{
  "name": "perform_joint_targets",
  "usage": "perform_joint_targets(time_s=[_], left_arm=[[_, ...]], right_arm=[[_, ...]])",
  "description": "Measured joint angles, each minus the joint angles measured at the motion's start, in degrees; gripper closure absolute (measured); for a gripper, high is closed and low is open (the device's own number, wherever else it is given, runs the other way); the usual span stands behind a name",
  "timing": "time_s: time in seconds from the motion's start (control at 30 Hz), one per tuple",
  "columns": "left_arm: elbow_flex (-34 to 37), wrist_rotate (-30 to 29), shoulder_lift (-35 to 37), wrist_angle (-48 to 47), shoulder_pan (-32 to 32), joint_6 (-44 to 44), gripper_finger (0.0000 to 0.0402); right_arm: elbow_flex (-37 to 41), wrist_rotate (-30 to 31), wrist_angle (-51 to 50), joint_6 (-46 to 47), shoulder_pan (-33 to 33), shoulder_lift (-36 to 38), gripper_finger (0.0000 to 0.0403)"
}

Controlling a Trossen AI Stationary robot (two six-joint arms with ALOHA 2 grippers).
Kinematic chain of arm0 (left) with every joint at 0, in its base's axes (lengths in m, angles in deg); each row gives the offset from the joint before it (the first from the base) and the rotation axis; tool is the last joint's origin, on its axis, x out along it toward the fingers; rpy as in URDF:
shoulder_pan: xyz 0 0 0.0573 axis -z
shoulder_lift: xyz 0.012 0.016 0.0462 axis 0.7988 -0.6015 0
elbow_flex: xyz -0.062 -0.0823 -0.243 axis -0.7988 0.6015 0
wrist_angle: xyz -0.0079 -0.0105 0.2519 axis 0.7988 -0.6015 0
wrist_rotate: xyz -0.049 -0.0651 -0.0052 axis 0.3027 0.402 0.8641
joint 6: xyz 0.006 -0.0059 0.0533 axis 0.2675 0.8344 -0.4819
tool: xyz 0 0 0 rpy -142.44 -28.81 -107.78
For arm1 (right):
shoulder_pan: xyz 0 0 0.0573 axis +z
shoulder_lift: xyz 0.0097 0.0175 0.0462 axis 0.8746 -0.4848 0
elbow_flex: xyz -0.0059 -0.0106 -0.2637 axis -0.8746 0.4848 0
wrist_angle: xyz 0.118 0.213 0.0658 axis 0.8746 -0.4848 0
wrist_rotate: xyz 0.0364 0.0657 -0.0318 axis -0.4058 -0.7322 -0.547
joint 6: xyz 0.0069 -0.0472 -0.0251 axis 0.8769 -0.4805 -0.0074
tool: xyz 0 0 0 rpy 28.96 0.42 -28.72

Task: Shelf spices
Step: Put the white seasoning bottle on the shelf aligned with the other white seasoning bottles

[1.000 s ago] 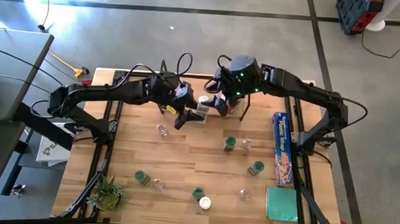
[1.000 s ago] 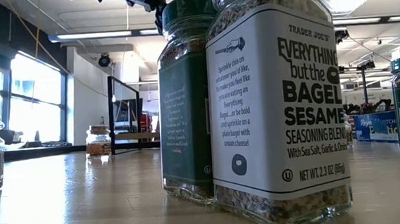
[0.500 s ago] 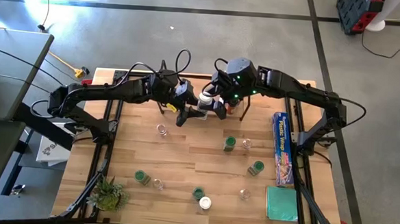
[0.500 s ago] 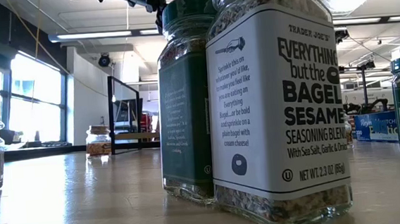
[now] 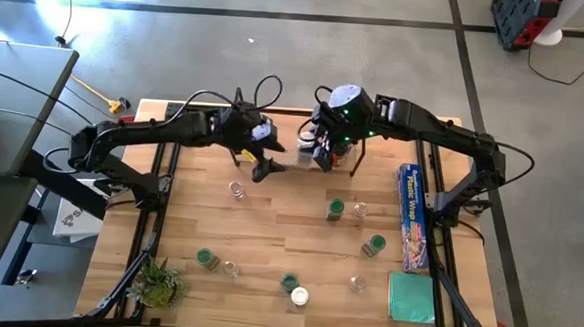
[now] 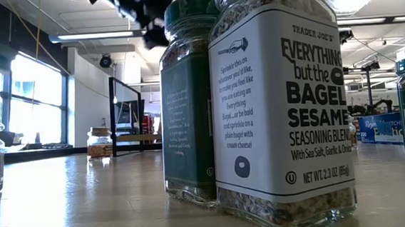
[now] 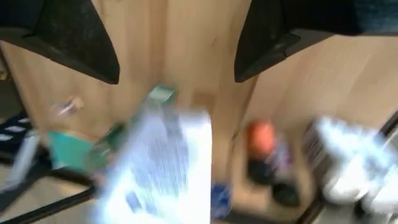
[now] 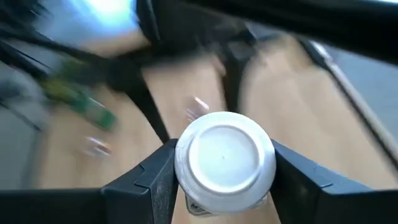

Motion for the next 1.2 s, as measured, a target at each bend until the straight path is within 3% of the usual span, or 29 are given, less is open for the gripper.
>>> perform_joint_targets(time_s=[0.07,0.23,0.5,0.83,1.2], left_arm=[[0.0,-1.3,1.0,-5.4,-1.1,0.8,0.0083],[0.0,-4.1,4.0,-13.2,-1.6,1.9,0.0083],[0.0,-7.8,7.7,-14.5,-0.4,7.0,0.0082],[0.0,-9.1,8.0,-15.0,1.6,9.7,0.0081],[0.1,-10.0,8.0,-15.0,1.7,9.8,0.0081]], right_arm=[[2.5,3.0,-1.6,-2.3,-0.8,0.1,0.0210],[12.7,-0.2,5.3,-7.0,-3.3,-0.1,0.0210],[25.4,-2.0,21.7,-14.4,-9.3,0.0,0.0210],[31.9,-6.2,27.6,-14.7,-14.0,0.0,0.0210],[33.8,-0.2,27.5,-16.6,-14.3,0.0,0.0197]])
